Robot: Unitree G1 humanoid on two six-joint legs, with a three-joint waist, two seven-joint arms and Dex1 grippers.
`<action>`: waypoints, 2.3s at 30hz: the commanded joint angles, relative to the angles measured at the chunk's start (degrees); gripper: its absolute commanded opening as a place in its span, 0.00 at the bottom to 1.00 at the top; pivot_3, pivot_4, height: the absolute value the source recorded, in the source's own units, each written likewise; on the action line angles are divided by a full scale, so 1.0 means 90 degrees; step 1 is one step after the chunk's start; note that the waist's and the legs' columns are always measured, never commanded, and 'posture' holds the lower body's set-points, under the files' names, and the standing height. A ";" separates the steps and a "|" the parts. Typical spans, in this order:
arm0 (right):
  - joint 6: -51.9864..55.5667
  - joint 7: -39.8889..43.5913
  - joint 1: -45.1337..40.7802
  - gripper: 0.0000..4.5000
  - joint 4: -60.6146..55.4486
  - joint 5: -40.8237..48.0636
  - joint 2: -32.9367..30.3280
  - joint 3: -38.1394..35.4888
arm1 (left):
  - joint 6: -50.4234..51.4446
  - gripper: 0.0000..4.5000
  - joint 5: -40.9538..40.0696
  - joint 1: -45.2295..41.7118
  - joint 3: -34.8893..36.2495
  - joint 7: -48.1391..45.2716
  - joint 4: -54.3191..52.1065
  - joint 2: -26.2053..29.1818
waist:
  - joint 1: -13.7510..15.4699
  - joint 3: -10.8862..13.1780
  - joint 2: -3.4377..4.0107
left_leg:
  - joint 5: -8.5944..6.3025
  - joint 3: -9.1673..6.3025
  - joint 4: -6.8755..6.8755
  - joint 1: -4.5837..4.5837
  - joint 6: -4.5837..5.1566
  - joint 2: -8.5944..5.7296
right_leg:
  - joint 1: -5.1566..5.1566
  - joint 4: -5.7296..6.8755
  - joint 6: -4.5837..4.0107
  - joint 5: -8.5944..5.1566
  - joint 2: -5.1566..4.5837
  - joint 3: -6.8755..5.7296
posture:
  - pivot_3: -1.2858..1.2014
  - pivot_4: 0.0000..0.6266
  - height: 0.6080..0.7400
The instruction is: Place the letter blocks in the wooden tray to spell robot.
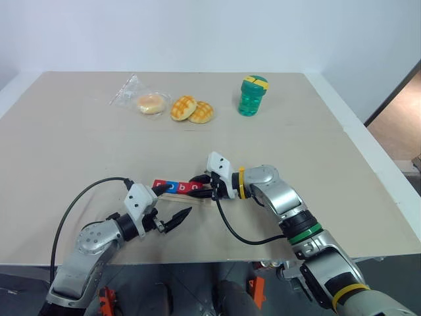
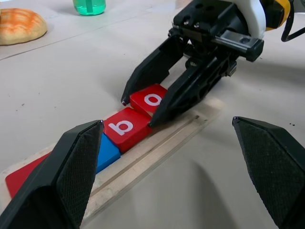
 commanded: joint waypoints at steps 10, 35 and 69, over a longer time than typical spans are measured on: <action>0.0299 -0.0115 0.0220 1.00 -0.0739 0.0158 -0.0061 -0.0203 | -0.0137 1.00 0.0075 -0.0116 0.0039 -0.0109 -0.0040 0.0047 | 0.0000 0.0000 0.0000 | 0.0000 0.0000 0.0000 0.0000 0.0000 -0.0001 | 0.0000 0.0000 0.0005 -0.0004 0.0000 0.0000 | 0.52 0.24 1.00; 0.1180 -0.3730 0.1905 0.59 -0.3081 -0.0216 0.0588 -0.1247 | -0.0261 1.00 -0.0194 -0.0042 0.0091 -0.0682 -0.0187 0.0209 | -0.0014 0.0000 0.0000 | -0.0002 -0.0002 -0.0013 -0.0006 -0.0004 0.0000 | -0.0009 -0.0001 0.0008 -0.0020 0.0001 0.0005 | 0.52 0.24 1.00; 0.0780 -0.3395 0.2235 0.01 -0.3269 -0.0556 0.0263 -0.0452 | -0.0462 1.00 0.0054 -0.0016 0.0048 -0.0637 0.0062 0.0229 | -0.0009 0.0000 0.0000 | -0.0001 -0.0002 -0.0010 -0.0005 -0.0006 -0.0001 | -0.0007 -0.0001 0.0025 -0.0030 0.0001 0.0005 | 0.52 0.24 1.00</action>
